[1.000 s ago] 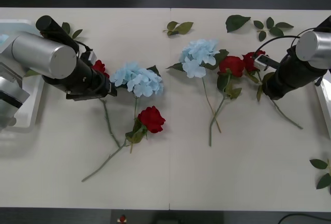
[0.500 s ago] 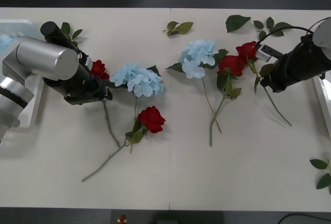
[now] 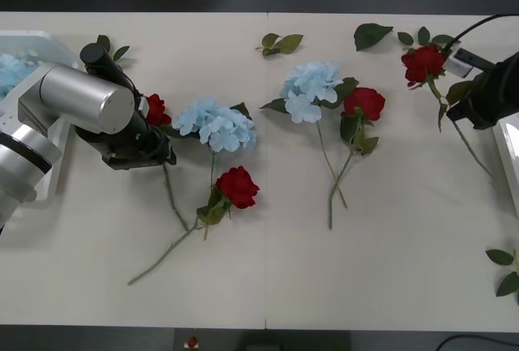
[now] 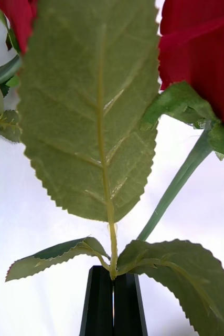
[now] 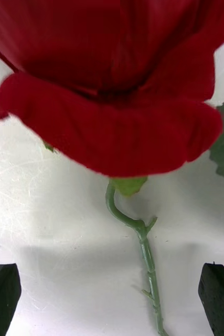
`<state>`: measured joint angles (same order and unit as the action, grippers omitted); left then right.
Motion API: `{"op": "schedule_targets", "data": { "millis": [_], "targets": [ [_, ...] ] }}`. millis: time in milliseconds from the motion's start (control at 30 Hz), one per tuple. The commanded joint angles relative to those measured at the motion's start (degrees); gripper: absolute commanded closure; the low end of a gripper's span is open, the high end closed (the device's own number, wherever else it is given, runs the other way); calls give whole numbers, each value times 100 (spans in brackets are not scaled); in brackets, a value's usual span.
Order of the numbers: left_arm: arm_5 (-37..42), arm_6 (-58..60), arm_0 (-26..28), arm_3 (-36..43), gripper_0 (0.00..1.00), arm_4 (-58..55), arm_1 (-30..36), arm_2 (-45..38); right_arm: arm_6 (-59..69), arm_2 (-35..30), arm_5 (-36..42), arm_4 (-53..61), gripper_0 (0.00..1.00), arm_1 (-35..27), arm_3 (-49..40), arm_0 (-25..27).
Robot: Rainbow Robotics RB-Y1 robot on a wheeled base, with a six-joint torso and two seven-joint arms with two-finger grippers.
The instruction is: Put the red flowers into the right box and the blue flowers into the left box
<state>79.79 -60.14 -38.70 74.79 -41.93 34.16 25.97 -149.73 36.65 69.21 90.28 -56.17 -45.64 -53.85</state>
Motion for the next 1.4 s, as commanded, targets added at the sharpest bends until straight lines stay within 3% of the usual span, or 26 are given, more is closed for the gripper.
{"op": "schedule_targets", "data": {
  "millis": [33,267,433,600,900,1100,1167,1300,1400],
  "targets": [
    [-60,231,-235,36,3,54,-111,22,-117,-26,110,174,100,-781,-384,-117],
    [-60,310,-235,10,4,185,-252,22,14,97,198,-362,100,-1502,-454,-117],
    [-148,346,-235,-69,5,265,-348,22,102,484,-153,-1100,100,-1827,-340,-126],
    [-341,310,-279,-272,6,344,-436,31,199,835,-689,-1557,100,-1748,100,-91],
    [-631,337,-287,-395,8,440,-454,215,744,739,-1902,-2146,100,-1159,1066,243],
    [-763,354,-287,-465,12,440,-463,294,761,501,-2192,-2419,100,-983,1260,454],
    [-763,354,-287,-509,14,449,-463,294,761,448,-2192,-2419,86,-957,1260,525],
    [-763,354,-287,-526,18,449,-454,312,718,352,-2201,-2401,39,-957,1198,604],
    [-755,354,-287,-553,20,449,-454,312,691,317,-2131,-2375,21,-957,1189,604]
  ]
}}
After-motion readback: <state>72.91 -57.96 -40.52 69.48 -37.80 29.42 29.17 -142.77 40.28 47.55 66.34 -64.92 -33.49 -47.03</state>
